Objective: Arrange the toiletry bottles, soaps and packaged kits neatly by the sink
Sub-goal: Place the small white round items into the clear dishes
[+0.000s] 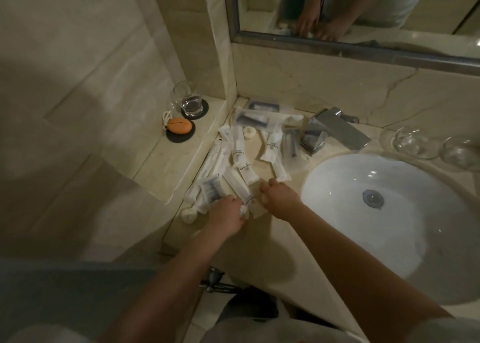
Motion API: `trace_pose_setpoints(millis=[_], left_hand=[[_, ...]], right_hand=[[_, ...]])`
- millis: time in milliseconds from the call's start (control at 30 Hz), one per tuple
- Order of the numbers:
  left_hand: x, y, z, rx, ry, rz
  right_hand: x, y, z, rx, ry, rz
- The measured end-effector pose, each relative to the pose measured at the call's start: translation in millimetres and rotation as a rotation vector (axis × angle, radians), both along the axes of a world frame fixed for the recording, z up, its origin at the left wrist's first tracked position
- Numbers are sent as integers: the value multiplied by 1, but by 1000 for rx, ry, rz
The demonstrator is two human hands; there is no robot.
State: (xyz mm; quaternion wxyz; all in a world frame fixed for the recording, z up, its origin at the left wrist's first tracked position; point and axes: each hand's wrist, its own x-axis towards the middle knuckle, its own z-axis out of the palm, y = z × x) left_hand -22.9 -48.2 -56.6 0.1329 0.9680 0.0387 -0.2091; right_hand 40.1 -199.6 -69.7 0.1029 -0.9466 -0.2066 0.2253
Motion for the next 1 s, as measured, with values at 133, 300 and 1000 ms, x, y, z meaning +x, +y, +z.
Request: trace_pose_setpoints(millis=[133,300,1000], left_hand=[[2,3,-2,-97,15,40],[2,6,-4,-231,44,120],[85,-216,77,-683,-133,-83]], right_hand=[[4,-13,5,105,-6,-78],[3,-36,18,344,90,-192],[-22,-265,83,1040,82,-1002]])
